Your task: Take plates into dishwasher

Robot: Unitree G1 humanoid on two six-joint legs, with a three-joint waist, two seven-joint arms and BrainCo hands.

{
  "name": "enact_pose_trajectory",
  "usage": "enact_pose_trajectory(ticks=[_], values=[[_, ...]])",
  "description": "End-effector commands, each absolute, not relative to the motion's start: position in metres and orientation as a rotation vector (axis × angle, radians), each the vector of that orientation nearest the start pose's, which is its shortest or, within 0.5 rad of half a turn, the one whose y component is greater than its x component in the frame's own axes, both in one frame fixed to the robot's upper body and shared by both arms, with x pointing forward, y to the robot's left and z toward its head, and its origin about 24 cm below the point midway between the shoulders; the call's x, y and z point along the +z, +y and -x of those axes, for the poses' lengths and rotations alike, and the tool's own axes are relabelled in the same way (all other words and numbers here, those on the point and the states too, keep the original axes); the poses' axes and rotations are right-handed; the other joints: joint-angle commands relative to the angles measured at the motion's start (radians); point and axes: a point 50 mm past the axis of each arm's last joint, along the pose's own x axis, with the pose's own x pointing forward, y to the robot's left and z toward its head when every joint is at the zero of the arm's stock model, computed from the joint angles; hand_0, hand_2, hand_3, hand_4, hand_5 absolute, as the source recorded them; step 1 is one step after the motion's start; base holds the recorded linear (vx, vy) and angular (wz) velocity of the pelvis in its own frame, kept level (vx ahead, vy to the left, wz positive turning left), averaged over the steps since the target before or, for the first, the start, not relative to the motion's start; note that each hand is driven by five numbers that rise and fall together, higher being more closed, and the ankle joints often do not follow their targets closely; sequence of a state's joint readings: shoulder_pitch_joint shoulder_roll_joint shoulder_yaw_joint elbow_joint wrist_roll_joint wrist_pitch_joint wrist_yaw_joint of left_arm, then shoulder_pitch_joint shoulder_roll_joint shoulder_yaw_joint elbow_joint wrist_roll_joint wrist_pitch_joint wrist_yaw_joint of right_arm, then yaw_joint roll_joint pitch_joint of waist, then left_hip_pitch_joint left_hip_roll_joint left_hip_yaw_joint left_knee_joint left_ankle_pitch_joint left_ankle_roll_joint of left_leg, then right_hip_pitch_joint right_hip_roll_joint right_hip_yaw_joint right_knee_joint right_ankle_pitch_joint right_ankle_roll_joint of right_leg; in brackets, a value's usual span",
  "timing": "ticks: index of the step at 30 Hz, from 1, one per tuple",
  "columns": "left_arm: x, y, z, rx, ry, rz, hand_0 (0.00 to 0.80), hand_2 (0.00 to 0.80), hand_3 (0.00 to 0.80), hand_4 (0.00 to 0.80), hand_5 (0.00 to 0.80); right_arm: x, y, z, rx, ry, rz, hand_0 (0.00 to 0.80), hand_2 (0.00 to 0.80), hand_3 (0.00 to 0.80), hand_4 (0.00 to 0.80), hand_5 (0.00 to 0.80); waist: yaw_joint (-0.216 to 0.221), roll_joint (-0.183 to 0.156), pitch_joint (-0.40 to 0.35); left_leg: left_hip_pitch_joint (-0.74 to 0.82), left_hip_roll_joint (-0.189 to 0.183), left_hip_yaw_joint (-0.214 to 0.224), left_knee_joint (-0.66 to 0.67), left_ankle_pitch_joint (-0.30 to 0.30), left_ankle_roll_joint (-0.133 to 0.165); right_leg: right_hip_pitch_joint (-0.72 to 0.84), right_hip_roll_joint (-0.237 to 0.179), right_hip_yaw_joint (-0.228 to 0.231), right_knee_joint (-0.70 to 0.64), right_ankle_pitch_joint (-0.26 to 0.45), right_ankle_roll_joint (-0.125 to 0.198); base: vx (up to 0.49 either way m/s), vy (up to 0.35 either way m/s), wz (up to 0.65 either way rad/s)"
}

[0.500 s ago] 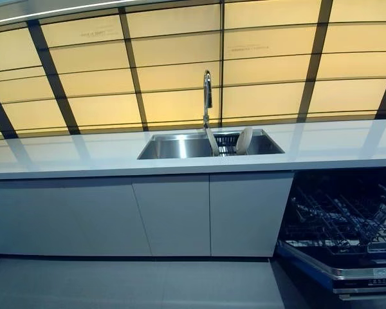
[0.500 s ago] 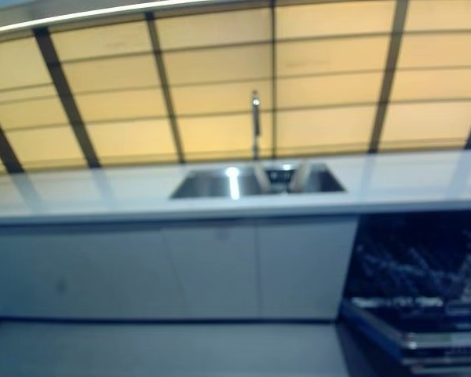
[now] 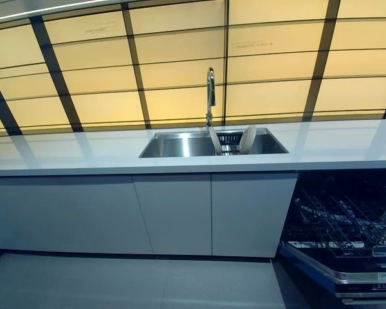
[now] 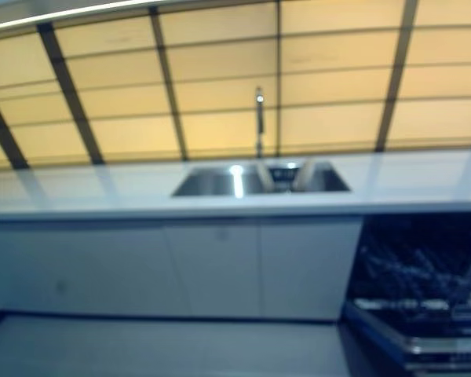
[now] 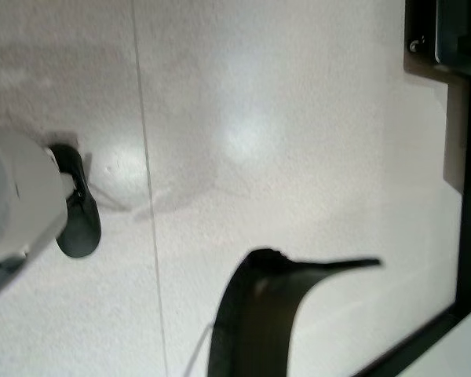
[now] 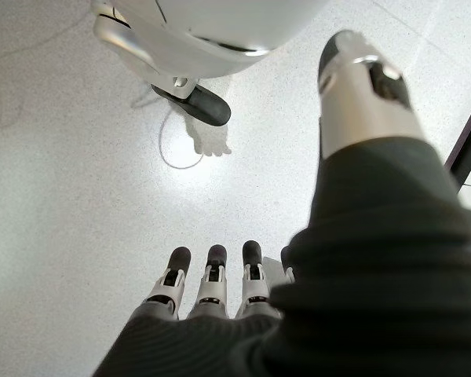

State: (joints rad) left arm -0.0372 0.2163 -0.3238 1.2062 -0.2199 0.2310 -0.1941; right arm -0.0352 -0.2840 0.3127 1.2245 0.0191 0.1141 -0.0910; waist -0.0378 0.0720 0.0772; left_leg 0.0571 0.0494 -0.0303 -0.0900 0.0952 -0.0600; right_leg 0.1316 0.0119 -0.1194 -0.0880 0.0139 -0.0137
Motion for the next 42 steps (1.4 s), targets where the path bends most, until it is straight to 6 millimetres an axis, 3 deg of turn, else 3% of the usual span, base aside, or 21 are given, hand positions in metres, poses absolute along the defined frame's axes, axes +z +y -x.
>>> enact_pose_trajectory(ticks=[1, 12, 14, 15, 18, 21, 22, 24, 27, 28, 30, 32, 34, 36, 42], values=[[-0.164, 0.204, -0.103, -0.16, 1.412, -0.106, 0.0, 0.0, 0.0, 0.0, 0.0, -0.155, -0.24, -0.113, 0.019, 1.261, 0.526, 0.0, 0.0, 0.0, 0.0, 0.0, 0.016, -0.054, 0.034, 0.056, -0.123, 0.014, 0.01, -0.112, 0.103, -0.051, -0.009, 0.023, 0.063, -0.028, 0.052, 0.053, -0.011, 0.0], [-0.163, 0.207, -0.107, -0.131, 1.383, -0.138, 0.0, 0.0, 0.0, 0.0, 0.0, -0.155, -0.237, -0.116, 0.061, 1.272, 0.521, 0.0, 0.0, 0.0, 0.0, 0.0, 0.02, -0.064, 0.045, 0.043, -0.119, 0.0, 0.079, -0.14, 0.104, -0.059, 0.0, 0.029, 0.105, -0.056, 0.03, 0.043, -0.038, 0.0], [-0.162, 0.207, -0.111, -0.122, 1.357, -0.147, 0.0, 0.0, 0.0, 0.0, 0.0, -0.155, -0.237, -0.116, 0.073, 1.278, 0.506, 0.0, 0.0, 0.0, 0.0, 0.0, 0.021, -0.078, 0.052, 0.021, -0.115, 0.005, 0.156, -0.166, 0.099, -0.063, -0.001, 0.028, 0.121, -0.066, 0.017, 0.039, -0.078, 0.0], [-0.161, 0.208, -0.117, -0.107, 1.321, -0.153, 0.0, 0.0, 0.0, 0.0, 0.0, -0.155, -0.238, -0.117, 0.079, 1.277, 0.49, 0.0, 0.0, 0.0, 0.0, 0.0, 0.023, -0.098, 0.07, -0.035, -0.115, 0.024, 0.308, -0.18, 0.091, -0.071, -0.012, 0.024, 0.144, -0.073, 0.003, 0.024, -0.079, 0.05], [-0.16, 0.208, -0.119, -0.05, 1.296, -0.112, 0.0, 0.0, 0.0, 0.0, 0.0, -0.154, -0.244, -0.116, 0.06, 1.282, 0.513, 0.0, 0.0, 0.0, 0.0, 0.0, 0.041, -0.113, 0.11, -0.192, -0.119, 0.052, 0.516, -0.105, 0.066, -0.065, -0.015, 0.028, 0.153, -0.064, -0.011, 0.038, -0.043, 0.33], [-0.161, 0.208, -0.117, -0.024, 1.289, -0.122, 0.0, 0.0, 0.0, 0.0, 0.0, -0.153, -0.25, -0.114, 0.032, 1.29, 0.509, 0.0, 0.0, 0.0, 0.0, 0.0, 0.07, -0.092, 0.148, -0.293, -0.086, 0.12, 0.398, -0.014, 0.041, -0.029, 0.005, 0.037, 0.143, -0.066, -0.002, 0.233, 0.071, 0.2], [-0.162, 0.21, -0.114, -0.023, 1.297, -0.123, 0.0, 0.0, 0.0, 0.0, 0.0, -0.153, -0.25, -0.114, 0.031, 1.29, 0.512, 0.0, 0.0, 0.0, 0.0, 0.0, 0.089, -0.074, 0.158, -0.338, -0.074, 0.103, 0.294, 0.085, 0.015, 0.001, 0.028, 0.047, 0.143, -0.078, -0.001, 0.366, 0.095, -0.03], [-0.163, 0.21, -0.11, -0.007, 1.311, -0.081, 0.0, 0.0, 0.0, 0.0, 0.0, -0.154, -0.249, -0.111, 0.025, 1.3, 0.502, 0.0, 0.0, 0.0, 0.0, 0.0, 0.109, -0.06, 0.16, -0.377, -0.062, 0.07, 0.216, 0.157, -0.004, 0.035, 0.047, 0.065, 0.145, -0.099, -0.004, 0.413, 0.103, 0.04], [-0.165, 0.208, -0.104, 0.073, 1.322, 0.011, 0.0, 0.0, 0.0, 0.0, 0.0, -0.155, -0.249, -0.108, 0.021, 1.303, 0.498, 0.0, 0.0, 0.0, 0.0, 0.0, 0.132, -0.055, 0.155, -0.382, -0.06, 0.031, 0.147, 0.176, -0.011, 0.082, 0.05, 0.091, 0.155, -0.135, -0.004, 0.31, 0.093, -0.14], [-0.165, 0.208, -0.103, 0.094, 1.323, 0.028, 0.0, 0.0, 0.0, 0.0, 0.0, -0.155, -0.249, -0.107, 0.023, 1.301, 0.495, 0.0, 0.0, 0.0, 0.0, 0.0, 0.137, -0.054, 0.151, -0.38, -0.062, 0.024, 0.15, 0.17, -0.009, 0.092, 0.046, 0.097, 0.163, -0.15, -0.002, 0.412, 0.175, -0.42], [-0.163, 0.216, -0.105, 0.077, 1.306, -0.076, 0.0, 0.0, 0.0, 0.0, 0.0, -0.156, -0.248, -0.104, 0.046, 1.323, 0.505, 0.0, 0.0, 0.0, 0.0, 0.0, 0.139, -0.063, 0.124, -0.346, -0.061, 0.064, 0.156, 0.08, 0.028, 0.116, 0.008, 0.112, 0.199, -0.193, 0.022, 0.466, 0.205, -0.43], [-0.162, 0.22, -0.108, 0.074, 1.292, -0.095, 0.0, 0.0, 0.0, 0.0, 0.0, -0.157, -0.246, -0.103, 0.048, 1.324, 0.492, 0.0, 0.0, 0.0, 0.0, 0.0, 0.14, -0.069, 0.118, -0.35, -0.066, 0.07, 0.196, 0.048, 0.04, 0.126, -0.007, 0.109, 0.213, -0.208, 0.032, 0.269, 0.1, -0.45], [-0.157, 0.225, -0.119, 0.059, 1.253, -0.143, 0.0, 0.0, 0.0, 0.0, 0.0, -0.157, -0.24, -0.108, 0.091, 1.297, 0.527, 0.0, 0.0, 0.0, 0.0, 0.0, 0.147, -0.083, 0.105, -0.351, -0.071, 0.108, 0.253, -0.002, 0.064, 0.142, -0.041, 0.075, 0.225, -0.218, 0.053, 0.257, 0.098, -0.36], [-0.153, 0.225, -0.131, 0.013, 1.229, -0.202, 0.0, 0.0, 0.0, 0.0, 0.0, -0.156, -0.232, -0.12, 0.122, 1.256, 0.537, 0.0, 0.0, 0.0, 0.0, 0.0, 0.166, -0.093, 0.09, -0.348, -0.089, 0.088, 0.257, -0.016, 0.082, 0.134, -0.079, 0.046, 0.229, -0.194, 0.08, 0.207, 0.122, -0.51], [-0.153, 0.221, -0.138, -0.016, 1.234, -0.196, 0.0, 0.0, 0.0, 0.0, 0.0, -0.155, -0.232, -0.122, 0.064, 1.286, 0.518, 0.0, 0.0, 0.0, 0.0, 0.0, 0.162, -0.106, 0.066, -0.344, -0.101, 0.09, 0.262, -0.043, 0.105, 0.115, -0.109, 0.053, 0.224, -0.156, 0.099, 0.167, 0.117, -0.13]])
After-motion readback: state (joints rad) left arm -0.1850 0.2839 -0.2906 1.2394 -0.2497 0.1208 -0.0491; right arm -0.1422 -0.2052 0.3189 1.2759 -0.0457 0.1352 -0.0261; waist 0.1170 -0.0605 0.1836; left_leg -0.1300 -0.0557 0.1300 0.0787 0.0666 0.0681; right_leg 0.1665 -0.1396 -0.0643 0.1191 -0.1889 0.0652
